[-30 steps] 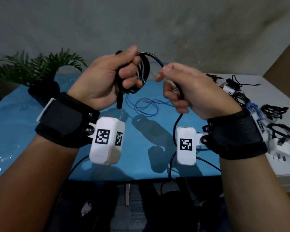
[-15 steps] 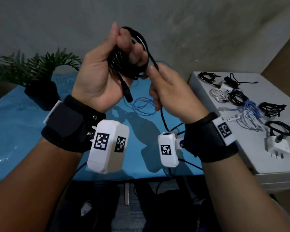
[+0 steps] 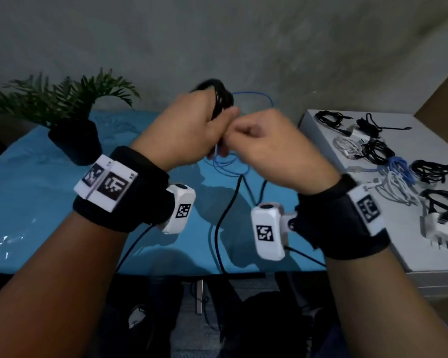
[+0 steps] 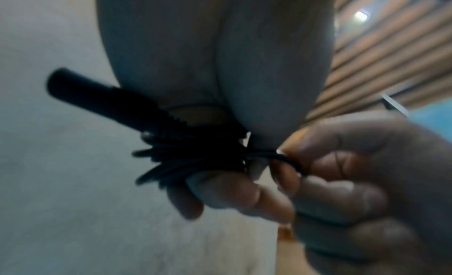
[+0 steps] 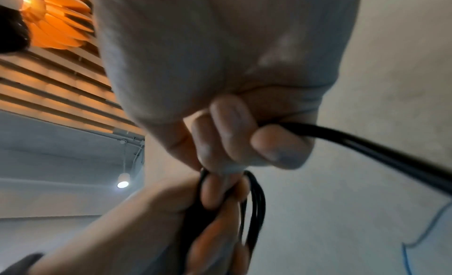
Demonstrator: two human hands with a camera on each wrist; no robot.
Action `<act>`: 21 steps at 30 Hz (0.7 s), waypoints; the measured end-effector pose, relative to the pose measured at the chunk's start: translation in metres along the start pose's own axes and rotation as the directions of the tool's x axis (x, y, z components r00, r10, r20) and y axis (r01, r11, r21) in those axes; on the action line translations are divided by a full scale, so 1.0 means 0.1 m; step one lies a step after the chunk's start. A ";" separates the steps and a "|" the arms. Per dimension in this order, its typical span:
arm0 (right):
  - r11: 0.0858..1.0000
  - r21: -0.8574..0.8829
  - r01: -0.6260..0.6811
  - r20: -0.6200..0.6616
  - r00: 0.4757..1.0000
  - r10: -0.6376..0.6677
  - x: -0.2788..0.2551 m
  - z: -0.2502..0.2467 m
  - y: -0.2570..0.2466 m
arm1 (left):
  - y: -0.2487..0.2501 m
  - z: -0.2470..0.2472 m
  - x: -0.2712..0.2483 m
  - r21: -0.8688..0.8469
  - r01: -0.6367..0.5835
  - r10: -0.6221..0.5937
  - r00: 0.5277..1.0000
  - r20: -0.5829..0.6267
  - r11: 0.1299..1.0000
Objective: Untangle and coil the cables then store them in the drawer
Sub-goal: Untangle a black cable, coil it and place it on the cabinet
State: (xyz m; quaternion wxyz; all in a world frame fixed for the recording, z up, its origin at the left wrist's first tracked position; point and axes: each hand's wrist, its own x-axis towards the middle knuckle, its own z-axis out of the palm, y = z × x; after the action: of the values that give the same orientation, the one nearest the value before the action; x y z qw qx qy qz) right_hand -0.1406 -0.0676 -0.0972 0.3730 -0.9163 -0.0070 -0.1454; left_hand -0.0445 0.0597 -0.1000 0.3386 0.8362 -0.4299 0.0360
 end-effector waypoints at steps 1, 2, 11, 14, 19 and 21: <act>0.998 0.055 -0.004 -0.056 0.998 0.007 0.00 -0.09 0.01 | 0.00 -0.02 -0.01 -0.117 0.001 0.012 0.994 0.110 0.993; 0.992 0.122 0.002 -0.125 0.992 0.014 0.00 -0.17 0.03 | 0.00 -0.04 -0.03 -0.255 0.023 0.028 0.980 0.197 0.967; 0.878 0.413 0.243 -0.461 0.887 -0.029 -0.01 -0.31 0.04 | 0.35 0.02 -0.19 -0.881 0.218 0.343 0.861 0.376 0.420; 0.857 0.422 0.296 -0.474 0.878 -0.070 -0.01 -0.32 0.06 | 0.40 0.07 -0.16 -0.931 0.339 0.366 0.855 0.366 0.139; 0.820 0.514 0.252 -0.375 0.926 -0.049 -0.04 -0.35 0.04 | 0.42 0.08 -0.12 -0.870 0.413 0.445 0.854 0.269 -0.268; 0.826 0.527 0.199 -0.355 0.935 0.002 -0.06 -0.36 0.03 | 0.44 0.10 -0.11 -0.833 0.403 0.440 0.871 0.221 -0.379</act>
State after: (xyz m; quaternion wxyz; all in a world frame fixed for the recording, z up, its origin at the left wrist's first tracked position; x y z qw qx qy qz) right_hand -0.1553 -0.0941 -0.0761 0.6101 -0.7274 -0.0323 -0.3124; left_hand -0.0867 0.0440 -0.0878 0.7525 0.1348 -0.3447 -0.5448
